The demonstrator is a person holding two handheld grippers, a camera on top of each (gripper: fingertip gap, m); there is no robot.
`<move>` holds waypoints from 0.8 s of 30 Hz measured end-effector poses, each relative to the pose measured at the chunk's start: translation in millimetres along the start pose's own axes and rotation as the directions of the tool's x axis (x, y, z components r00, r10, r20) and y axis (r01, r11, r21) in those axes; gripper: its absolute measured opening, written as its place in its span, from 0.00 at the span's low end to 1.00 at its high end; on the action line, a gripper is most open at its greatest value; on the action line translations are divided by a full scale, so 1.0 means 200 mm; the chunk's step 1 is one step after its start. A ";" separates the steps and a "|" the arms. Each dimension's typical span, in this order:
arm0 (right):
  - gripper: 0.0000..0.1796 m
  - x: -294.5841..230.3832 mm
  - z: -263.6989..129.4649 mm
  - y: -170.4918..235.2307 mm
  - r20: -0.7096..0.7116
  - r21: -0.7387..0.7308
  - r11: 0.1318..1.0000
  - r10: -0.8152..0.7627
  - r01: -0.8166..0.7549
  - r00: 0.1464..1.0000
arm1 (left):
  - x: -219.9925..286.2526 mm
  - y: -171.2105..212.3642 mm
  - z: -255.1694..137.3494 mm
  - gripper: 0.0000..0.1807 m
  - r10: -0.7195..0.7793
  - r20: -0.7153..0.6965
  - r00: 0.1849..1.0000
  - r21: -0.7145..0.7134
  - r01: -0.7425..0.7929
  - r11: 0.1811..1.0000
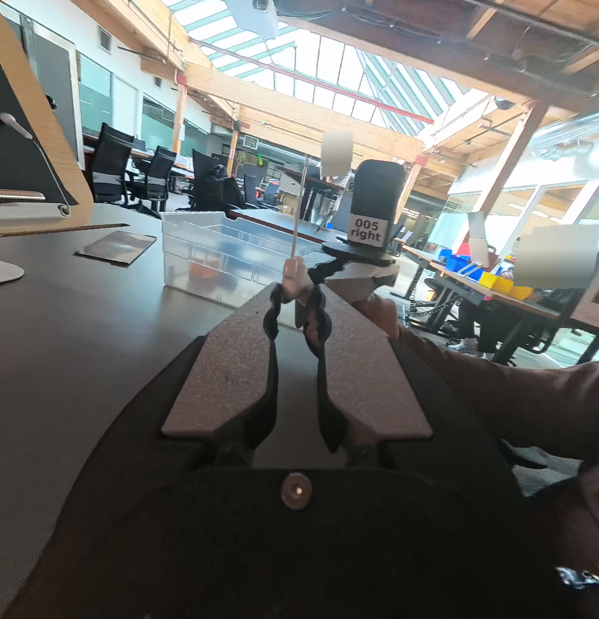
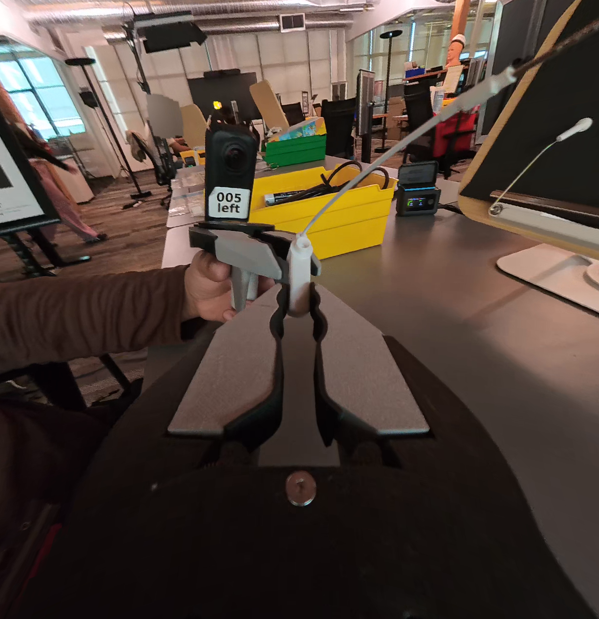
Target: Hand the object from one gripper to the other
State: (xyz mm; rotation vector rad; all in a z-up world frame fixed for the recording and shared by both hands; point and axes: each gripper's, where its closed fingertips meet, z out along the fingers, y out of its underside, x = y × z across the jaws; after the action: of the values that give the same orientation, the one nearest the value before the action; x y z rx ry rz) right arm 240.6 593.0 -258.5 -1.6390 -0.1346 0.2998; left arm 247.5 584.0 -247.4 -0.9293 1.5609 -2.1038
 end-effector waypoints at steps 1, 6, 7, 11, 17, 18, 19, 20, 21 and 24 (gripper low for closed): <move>0.05 0.00 0.00 -0.01 0.013 0.009 1.000 0.012 -0.012 1.000 | 0.00 0.00 0.00 0.07 0.008 0.003 1.000 0.002 -0.008 1.000; 0.05 -0.03 0.01 0.01 0.062 0.004 0.999 0.050 -0.050 0.997 | 0.02 -0.02 0.00 0.06 0.103 0.006 0.995 0.006 -0.103 0.995; 0.06 -0.03 0.02 0.02 0.063 -0.012 0.999 0.053 -0.052 0.997 | 0.03 -0.02 0.00 0.05 0.119 0.009 0.993 0.006 -0.119 0.993; 0.06 -0.03 0.05 0.08 0.028 -0.088 0.996 -0.007 0.009 1.000 | 0.04 0.00 0.01 0.04 0.112 -0.007 0.994 -0.006 -0.112 0.994; 0.06 -0.03 0.07 0.11 0.024 -0.121 0.992 -0.018 0.021 1.000 | 0.05 0.02 0.02 0.04 0.146 -0.007 0.989 -0.032 -0.146 0.989; 0.06 -0.03 0.07 0.11 0.025 -0.117 0.993 -0.012 0.015 1.000 | 0.05 0.02 0.02 0.04 0.161 0.001 0.987 -0.037 -0.161 0.986; 0.06 -0.03 0.07 0.11 0.023 -0.116 0.993 -0.009 0.012 1.000 | 0.04 0.02 0.02 0.04 0.180 0.008 0.984 -0.041 -0.179 0.983; 0.06 -0.02 0.07 0.11 0.020 -0.116 0.993 -0.008 0.011 1.000 | 0.04 0.02 0.02 0.04 0.191 0.013 0.981 -0.044 -0.190 0.981; 0.06 -0.02 0.07 0.11 0.018 -0.117 0.993 -0.008 0.011 1.000 | 0.04 0.02 0.02 0.04 0.197 0.017 0.980 -0.048 -0.196 0.979; 0.06 -0.01 0.07 0.12 0.009 -0.129 0.992 -0.010 0.011 1.000 | 0.04 0.03 0.02 0.04 0.201 0.026 0.979 -0.056 -0.199 0.978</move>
State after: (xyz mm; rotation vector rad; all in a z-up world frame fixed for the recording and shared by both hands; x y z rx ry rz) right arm 232.0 602.9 -282.9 -1.7652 -0.1721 0.2954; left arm 245.0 574.4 -249.9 -0.7820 1.6287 -1.9089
